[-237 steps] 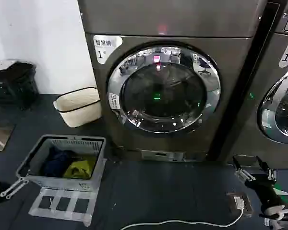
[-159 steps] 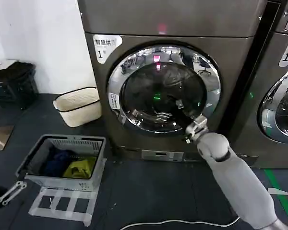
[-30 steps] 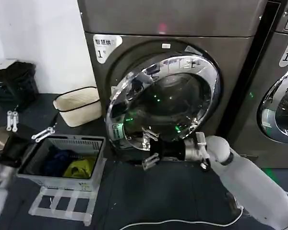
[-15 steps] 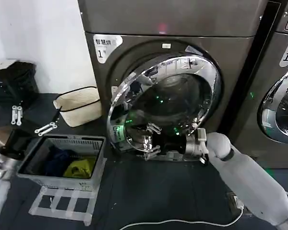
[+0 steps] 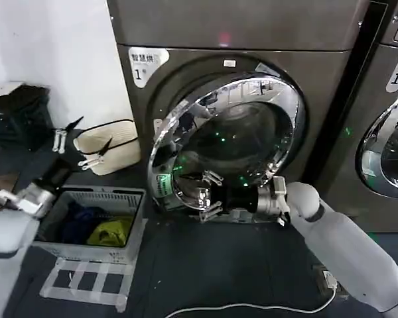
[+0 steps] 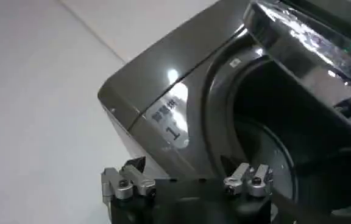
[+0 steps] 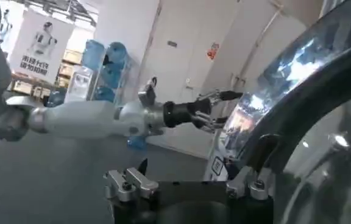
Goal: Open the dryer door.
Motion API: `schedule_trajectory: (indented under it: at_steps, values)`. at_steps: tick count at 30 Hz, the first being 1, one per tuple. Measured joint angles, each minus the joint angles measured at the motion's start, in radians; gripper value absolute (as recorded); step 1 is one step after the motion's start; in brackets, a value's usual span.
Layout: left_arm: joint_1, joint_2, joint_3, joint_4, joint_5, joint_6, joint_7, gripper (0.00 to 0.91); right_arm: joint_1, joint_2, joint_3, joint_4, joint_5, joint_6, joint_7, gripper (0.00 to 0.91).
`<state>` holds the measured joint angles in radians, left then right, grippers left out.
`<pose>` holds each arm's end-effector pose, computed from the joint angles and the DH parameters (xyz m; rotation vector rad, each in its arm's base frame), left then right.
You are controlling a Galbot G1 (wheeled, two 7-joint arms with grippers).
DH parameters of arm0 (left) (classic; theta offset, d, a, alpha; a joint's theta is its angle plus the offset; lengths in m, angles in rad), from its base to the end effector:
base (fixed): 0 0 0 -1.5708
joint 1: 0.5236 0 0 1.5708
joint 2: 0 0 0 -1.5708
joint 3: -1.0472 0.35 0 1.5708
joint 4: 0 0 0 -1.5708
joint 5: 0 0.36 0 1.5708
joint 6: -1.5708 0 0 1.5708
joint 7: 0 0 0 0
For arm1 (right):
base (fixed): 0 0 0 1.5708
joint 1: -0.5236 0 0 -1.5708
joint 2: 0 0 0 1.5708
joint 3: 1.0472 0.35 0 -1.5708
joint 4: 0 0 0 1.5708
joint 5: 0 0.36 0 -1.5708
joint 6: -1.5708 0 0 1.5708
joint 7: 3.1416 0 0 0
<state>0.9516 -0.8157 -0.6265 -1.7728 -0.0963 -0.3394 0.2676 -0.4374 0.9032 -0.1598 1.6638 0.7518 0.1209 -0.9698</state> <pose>0.3662 0.2168 -0.1432 0.4141 2.3741 0.9808 0.4505 -0.0182 -0.1595 -2.0085 2.0282 -0.2578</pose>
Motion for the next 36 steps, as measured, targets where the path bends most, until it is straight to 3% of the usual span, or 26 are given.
schedule_trajectory:
  at_steps: [8,13,19,23,29,36]
  values:
    - [-0.187,-0.009,0.193,0.096,0.004,-0.036,0.030,0.907,-0.169,-0.132,0.174,0.149,0.076,0.004,-0.057,0.907]
    - [-0.240,-0.032,0.275,0.112,-0.001,-0.064,0.055,0.907,-0.404,-0.207,0.418,0.278,0.095,0.025,-0.049,0.907]
    - [-0.265,-0.051,0.347,0.117,-0.006,-0.096,0.077,0.907,-0.704,-0.210,0.758,0.373,0.133,0.069,0.002,0.907]
    - [-0.273,-0.063,0.383,0.117,-0.013,-0.113,0.084,0.907,-0.912,-0.163,1.002,0.417,0.134,0.111,0.025,0.907]
    - [-0.288,-0.084,0.446,0.129,-0.024,-0.150,0.093,0.907,-1.170,-0.022,1.299,0.460,0.073,0.180,0.143,0.907]
    - [-0.319,-0.126,0.519,0.155,-0.041,-0.184,0.093,0.907,-1.327,0.186,1.587,0.460,-0.030,0.198,0.373,0.907]
